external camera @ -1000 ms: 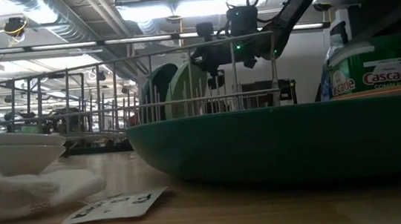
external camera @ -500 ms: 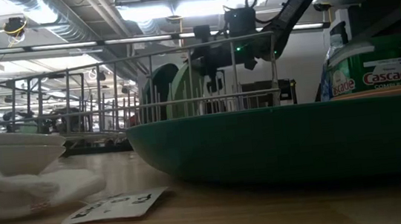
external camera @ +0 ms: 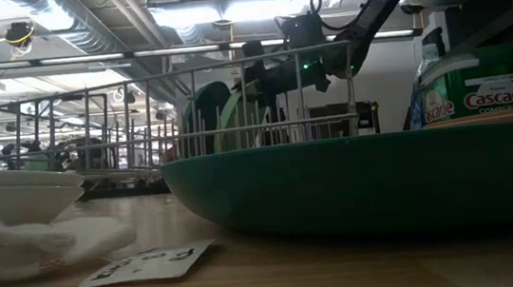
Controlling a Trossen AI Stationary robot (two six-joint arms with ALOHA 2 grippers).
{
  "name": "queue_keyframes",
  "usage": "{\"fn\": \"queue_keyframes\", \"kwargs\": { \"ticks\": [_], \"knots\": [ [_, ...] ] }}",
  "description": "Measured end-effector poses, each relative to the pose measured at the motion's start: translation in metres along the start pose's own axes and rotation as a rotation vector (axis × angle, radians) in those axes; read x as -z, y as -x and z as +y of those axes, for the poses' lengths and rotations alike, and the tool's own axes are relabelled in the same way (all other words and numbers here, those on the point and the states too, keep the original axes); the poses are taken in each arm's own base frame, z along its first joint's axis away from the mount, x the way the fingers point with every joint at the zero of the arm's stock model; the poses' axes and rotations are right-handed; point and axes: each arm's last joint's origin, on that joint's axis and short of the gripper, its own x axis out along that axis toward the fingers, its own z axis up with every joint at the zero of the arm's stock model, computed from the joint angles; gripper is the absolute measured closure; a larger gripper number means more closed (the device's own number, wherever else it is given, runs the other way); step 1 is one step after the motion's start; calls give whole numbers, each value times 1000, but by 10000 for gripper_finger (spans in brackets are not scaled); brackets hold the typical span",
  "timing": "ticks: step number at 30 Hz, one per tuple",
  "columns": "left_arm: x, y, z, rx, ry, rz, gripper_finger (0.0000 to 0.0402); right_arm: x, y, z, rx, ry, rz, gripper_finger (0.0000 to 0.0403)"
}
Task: Sort dishes
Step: Put the green plate in the dish rack
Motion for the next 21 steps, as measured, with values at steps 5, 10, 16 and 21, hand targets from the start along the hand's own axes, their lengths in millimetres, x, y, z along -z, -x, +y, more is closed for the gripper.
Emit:
{"fn": "queue_keyframes", "kwargs": {
  "ticks": [5,10,16,21],
  "knots": [
    [0,0,0,0,0,0,314,1,0,1,1,52,2,310],
    [1,0,0,-1,-5,5,314,1,0,1,7,75,6,318],
    [1,0,0,-3,2,10,314,4,1,-2,30,137,72,328],
    [1,0,0,-3,11,10,314,5,1,-3,25,171,118,329]
  ]
}}
